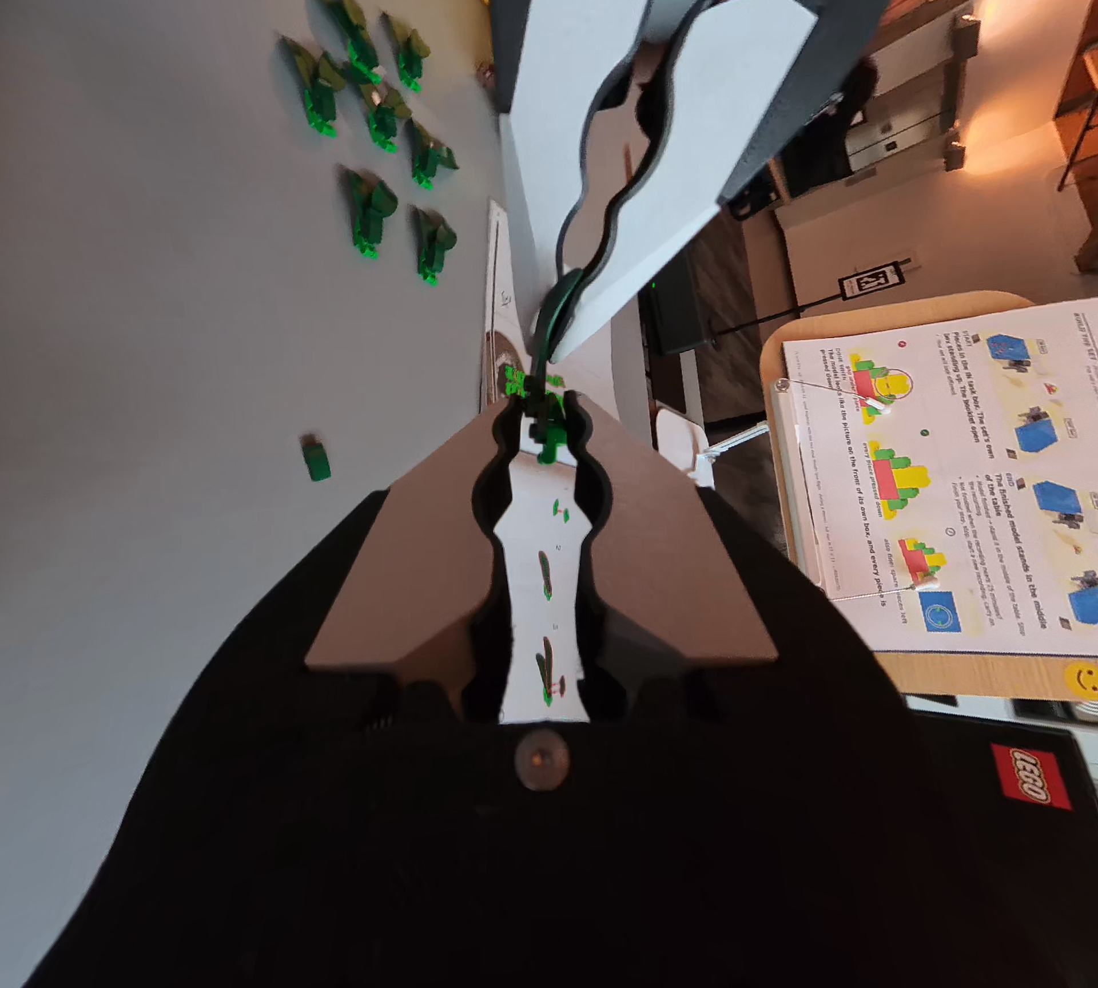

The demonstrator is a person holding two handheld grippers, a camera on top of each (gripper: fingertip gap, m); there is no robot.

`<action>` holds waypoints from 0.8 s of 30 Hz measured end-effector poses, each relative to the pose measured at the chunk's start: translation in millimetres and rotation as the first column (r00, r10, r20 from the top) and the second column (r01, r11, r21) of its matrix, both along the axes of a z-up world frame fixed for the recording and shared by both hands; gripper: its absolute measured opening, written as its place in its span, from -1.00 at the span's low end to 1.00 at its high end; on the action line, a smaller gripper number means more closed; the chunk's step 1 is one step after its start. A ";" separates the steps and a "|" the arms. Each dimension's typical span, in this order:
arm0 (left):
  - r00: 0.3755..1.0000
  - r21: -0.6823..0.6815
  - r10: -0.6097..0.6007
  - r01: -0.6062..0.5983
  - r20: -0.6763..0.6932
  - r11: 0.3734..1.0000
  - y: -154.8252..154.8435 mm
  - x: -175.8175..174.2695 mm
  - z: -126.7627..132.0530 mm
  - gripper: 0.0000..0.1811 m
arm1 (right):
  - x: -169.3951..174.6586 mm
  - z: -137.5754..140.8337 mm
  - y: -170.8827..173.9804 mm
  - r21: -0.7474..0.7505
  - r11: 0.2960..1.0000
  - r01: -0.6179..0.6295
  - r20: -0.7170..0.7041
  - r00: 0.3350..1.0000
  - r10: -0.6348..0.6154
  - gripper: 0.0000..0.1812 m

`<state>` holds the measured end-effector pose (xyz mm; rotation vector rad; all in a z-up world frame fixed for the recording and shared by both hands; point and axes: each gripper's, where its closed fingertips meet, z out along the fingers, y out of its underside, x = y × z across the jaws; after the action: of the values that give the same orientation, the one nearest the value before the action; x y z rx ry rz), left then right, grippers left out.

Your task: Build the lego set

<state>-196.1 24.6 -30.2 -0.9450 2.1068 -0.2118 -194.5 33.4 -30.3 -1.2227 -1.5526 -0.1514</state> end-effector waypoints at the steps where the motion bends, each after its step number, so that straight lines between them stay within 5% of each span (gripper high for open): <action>1: 1.000 -0.014 0.005 -0.005 0.016 1.000 1.2 -0.7 3.0 -1.00 | 0.7 5.2 1.8 0.008 1.000 0.008 -0.039 0.999 -0.008 -0.83; 6: 0.992 -0.188 0.080 -0.061 0.099 0.980 13.0 -11.4 22.6 -1.00 | 11.1 33.0 1.6 0.109 0.994 0.010 -0.156 0.988 0.007 -0.67; 10: 0.977 -0.510 0.112 -0.002 0.184 0.860 5.5 -12.8 46.7 -1.00 | 15.2 39.1 2.8 0.188 0.982 0.020 -0.169 0.985 0.012 -0.67; 15: 0.977 -0.846 0.132 0.072 0.165 0.528 -4.4 -14.6 66.3 -1.00 | 10.3 50.3 4.2 0.178 0.984 0.020 -0.291 0.956 0.033 -0.67; 22: 0.995 -1.000 0.102 0.012 0.014 0.016 -12.5 -6.9 66.3 -1.00 | 6.9 59.7 -3.3 0.024 0.994 -0.106 -0.491 0.865 0.104 -0.69; 24: 0.997 -0.997 0.075 -0.028 -0.034 -0.078 -14.2 -4.9 61.3 -1.00 | 9.9 61.1 -3.1 -0.009 0.991 -0.134 -0.531 0.840 0.109 -0.72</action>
<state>-201.0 10.3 31.1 -1.7961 1.5047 -2.0497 -184.6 30.3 30.9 -1.0777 -1.1407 0.2914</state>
